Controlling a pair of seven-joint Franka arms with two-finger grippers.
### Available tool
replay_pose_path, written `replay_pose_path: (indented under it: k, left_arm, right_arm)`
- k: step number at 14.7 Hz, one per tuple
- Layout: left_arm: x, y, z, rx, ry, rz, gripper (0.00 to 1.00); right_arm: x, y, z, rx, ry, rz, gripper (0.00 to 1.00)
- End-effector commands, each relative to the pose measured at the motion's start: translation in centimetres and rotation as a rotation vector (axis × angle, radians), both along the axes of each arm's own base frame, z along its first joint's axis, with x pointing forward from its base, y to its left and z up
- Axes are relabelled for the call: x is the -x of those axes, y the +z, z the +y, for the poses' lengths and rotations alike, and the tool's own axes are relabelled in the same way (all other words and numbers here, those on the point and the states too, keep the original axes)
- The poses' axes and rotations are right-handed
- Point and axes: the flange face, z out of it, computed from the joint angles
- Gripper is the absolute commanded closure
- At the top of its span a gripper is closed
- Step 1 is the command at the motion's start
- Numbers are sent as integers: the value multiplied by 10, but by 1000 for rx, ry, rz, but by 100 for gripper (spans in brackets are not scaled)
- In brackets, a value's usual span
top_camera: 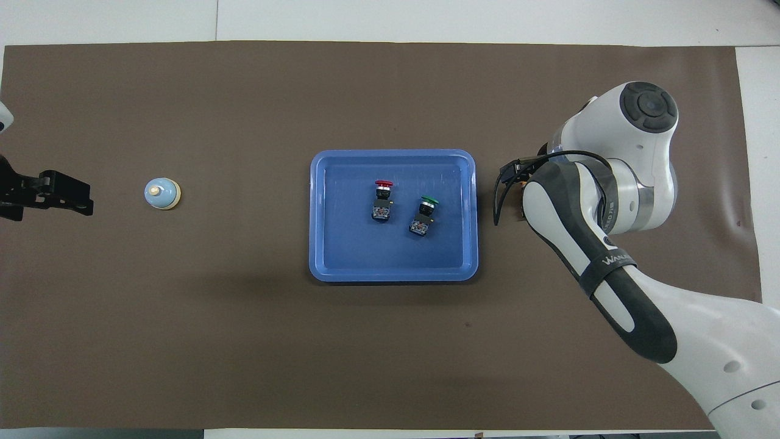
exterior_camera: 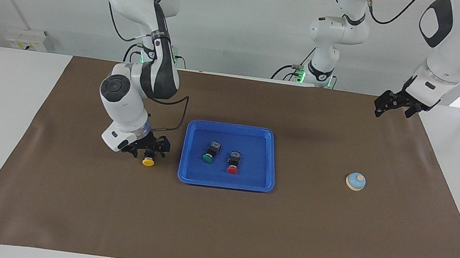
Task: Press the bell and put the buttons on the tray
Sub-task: 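Reach the right gripper to the yellow button and grasp it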
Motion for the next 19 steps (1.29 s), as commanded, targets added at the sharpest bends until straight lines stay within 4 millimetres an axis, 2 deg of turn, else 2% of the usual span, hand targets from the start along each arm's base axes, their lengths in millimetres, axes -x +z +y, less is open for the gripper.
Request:
replay_pose_path:
  k: [1,4,10,11,12,13,14,17,19]
  left_arm:
    - [7,4,-1,8,10,1,0]
    - [7,4,-1,8,10,1,0]
    - [7,4,-1,8,10,1,0]
    - [7,4,-1,8,10,1,0]
    - [7,4,-1,8,10,1,0]
    - [7,4,-1,8,10,1,0]
    - [7,4,-1,8,10,1,0]
    - [7,4,-1,8,10,1,0]
    - [7,4,-1,8,10,1,0]
  right_arm:
    - [24,-6,-4,-2,64,4,0]
    - [35,-25,-9,1,111,-3,0]
    - [48,-49,-10,8,108,-46,2]
    - [50,-53,-11,9,106,-58,18]
    - [51,-54,-10,10,104,-58,39]
    - [51,-54,-10,8,100,-60,73]
    - [50,-54,-10,8,97,-61,100]
    - [42,-40,-2,3,34,-64,100]
    - [29,-15,16,-4,5,-42,100]
